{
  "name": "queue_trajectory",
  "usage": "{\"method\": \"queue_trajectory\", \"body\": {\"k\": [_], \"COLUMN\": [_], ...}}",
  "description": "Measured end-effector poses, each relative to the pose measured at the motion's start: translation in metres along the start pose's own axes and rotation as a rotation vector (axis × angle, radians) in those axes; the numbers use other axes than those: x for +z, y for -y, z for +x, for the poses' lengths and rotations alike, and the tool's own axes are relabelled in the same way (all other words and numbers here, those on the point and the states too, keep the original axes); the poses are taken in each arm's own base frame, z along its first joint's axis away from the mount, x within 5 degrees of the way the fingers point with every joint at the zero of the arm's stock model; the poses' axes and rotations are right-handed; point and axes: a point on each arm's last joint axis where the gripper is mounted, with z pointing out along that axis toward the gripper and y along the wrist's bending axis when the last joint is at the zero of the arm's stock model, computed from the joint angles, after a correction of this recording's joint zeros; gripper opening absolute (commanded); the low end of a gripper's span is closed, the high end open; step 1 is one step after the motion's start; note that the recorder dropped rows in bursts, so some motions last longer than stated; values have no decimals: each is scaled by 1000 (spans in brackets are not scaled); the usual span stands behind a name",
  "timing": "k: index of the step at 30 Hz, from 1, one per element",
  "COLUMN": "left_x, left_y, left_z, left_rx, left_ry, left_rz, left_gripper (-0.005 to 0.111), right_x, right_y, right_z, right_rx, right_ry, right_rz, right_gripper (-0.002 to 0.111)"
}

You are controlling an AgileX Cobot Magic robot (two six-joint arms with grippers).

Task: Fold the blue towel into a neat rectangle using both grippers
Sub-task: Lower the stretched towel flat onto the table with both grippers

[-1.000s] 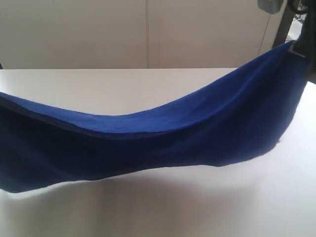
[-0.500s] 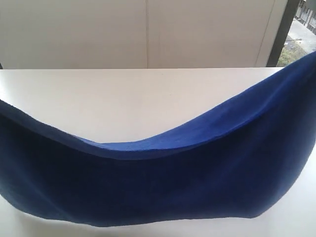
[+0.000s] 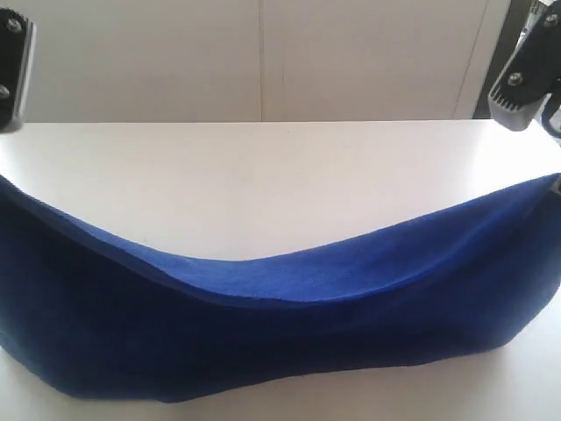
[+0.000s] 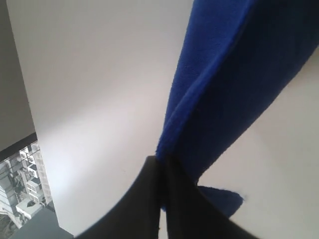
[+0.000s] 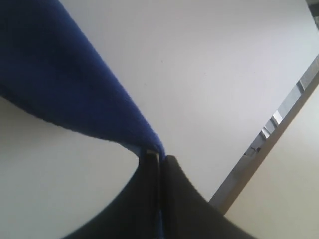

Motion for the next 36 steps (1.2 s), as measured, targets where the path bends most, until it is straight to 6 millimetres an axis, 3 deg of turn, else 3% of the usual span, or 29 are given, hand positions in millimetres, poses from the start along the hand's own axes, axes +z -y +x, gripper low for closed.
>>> {"method": "queue_trajectory", "body": {"k": [6, 14, 18, 29, 36], "left_x": [49, 79, 105, 182, 243], "left_y": [-4, -17, -23, -44, -44], "left_z": [-12, -27, -30, -19, -12], "left_rx": [-23, -59, -107, -256, -268], "left_ry": [-101, -57, -87, -14, 60], "left_rz": [-30, -206, -234, -235, -182], "left_gripper": [0, 0, 0, 0, 0], "right_x": [31, 67, 93, 180, 245], "right_y": [2, 10, 11, 9, 10], "right_z": [-9, -34, -46, -73, -65], "right_rx": [30, 55, 69, 44, 74], "right_ry": [-64, -29, -45, -60, -109], "right_rz": [63, 177, 218, 359, 397], "right_gripper": [0, 0, 0, 0, 0]}}
